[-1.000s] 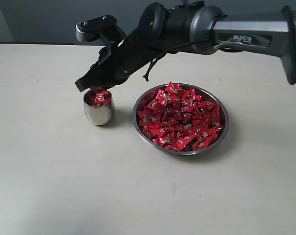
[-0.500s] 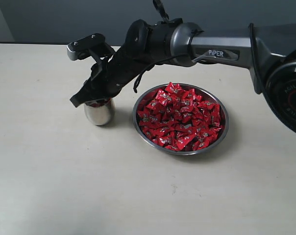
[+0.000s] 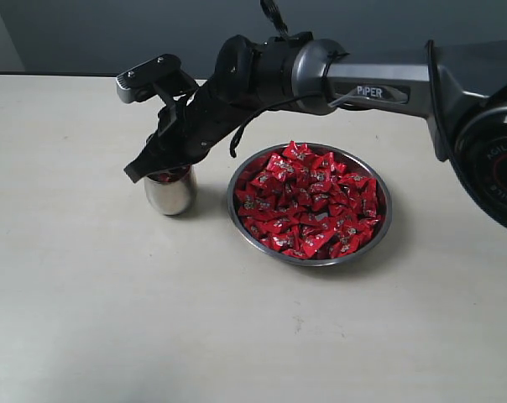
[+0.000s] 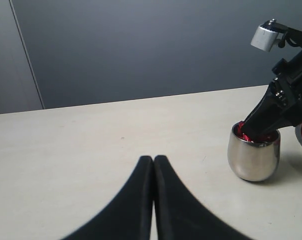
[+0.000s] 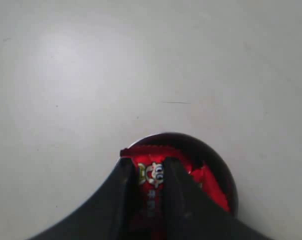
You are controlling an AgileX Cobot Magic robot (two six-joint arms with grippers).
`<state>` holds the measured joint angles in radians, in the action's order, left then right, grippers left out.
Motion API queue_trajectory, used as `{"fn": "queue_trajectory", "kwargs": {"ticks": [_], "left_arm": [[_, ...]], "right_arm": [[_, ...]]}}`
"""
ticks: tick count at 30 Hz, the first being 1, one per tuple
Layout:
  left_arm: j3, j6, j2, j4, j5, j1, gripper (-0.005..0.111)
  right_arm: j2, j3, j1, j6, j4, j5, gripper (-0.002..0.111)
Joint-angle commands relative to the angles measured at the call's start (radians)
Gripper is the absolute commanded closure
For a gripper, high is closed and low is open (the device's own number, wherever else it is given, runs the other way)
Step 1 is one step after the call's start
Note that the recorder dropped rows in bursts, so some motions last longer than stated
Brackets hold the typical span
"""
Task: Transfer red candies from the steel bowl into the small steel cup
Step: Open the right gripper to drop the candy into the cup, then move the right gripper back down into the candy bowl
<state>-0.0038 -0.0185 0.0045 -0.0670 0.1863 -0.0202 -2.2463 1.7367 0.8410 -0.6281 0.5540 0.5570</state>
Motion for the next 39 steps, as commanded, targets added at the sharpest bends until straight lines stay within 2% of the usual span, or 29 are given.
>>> {"fn": "queue_trajectory", "kwargs": {"ticks": [1, 10, 15, 17, 26, 29, 36, 39], "left_arm": [[0.004, -0.001, -0.004, -0.001, -0.006, 0.003, 0.106], [0.004, -0.001, -0.004, -0.001, -0.006, 0.003, 0.106], [0.004, -0.001, -0.004, -0.001, -0.006, 0.003, 0.106], [0.004, -0.001, -0.004, -0.001, -0.006, 0.003, 0.106], [0.004, -0.001, -0.004, -0.001, -0.006, 0.003, 0.106], [0.004, -0.001, -0.004, -0.001, -0.006, 0.003, 0.106], [0.004, -0.001, -0.004, -0.001, -0.004, 0.003, 0.106], [0.004, -0.001, -0.004, -0.001, -0.004, 0.003, 0.106]], "right_arm": [[-0.001, 0.004, -0.002, 0.001, -0.011, -0.01, 0.108], [-0.001, 0.022, -0.002, 0.057, -0.08, -0.003, 0.106], [-0.001, 0.053, -0.002, 0.06, -0.078, 0.047, 0.077], [-0.001, 0.054, -0.002, 0.06, -0.078, 0.057, 0.071], [0.035, 0.055, -0.002, 0.063, -0.092, 0.061, 0.07], [0.079, 0.055, -0.002, 0.117, -0.152, 0.069, 0.07], [0.217, 0.037, -0.002, 0.366, -0.468, 0.165, 0.07], [0.306, -0.07, -0.004, 0.507, -0.67, 0.166, 0.07]]}}
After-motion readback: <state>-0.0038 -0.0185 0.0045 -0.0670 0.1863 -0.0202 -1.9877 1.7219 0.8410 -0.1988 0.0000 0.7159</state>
